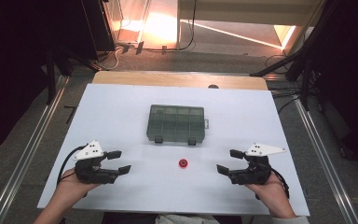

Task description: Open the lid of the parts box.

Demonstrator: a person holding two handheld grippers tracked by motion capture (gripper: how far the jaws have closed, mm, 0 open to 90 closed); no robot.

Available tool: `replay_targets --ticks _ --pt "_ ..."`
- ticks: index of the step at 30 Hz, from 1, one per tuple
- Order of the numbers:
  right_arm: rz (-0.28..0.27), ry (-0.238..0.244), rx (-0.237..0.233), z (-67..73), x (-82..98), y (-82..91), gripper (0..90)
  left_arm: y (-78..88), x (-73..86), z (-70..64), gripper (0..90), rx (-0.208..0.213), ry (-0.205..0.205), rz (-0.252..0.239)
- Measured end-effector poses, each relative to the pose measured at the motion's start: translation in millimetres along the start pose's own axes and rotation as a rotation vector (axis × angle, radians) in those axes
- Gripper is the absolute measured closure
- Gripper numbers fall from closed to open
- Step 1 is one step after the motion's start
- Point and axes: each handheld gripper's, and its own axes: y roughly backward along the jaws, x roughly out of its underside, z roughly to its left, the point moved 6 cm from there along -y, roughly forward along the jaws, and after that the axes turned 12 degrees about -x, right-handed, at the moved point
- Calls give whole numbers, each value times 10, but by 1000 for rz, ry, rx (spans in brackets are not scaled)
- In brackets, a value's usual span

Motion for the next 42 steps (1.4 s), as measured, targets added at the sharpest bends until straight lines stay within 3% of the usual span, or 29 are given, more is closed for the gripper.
replay_targets --ticks 21,42 --pt "29 -27 -18 1 20 -38 164 1 12 4 311 6 4 14" --pt "38 -34 14 -35 33 -29 169 -5 5 15 311 -9 7 14"
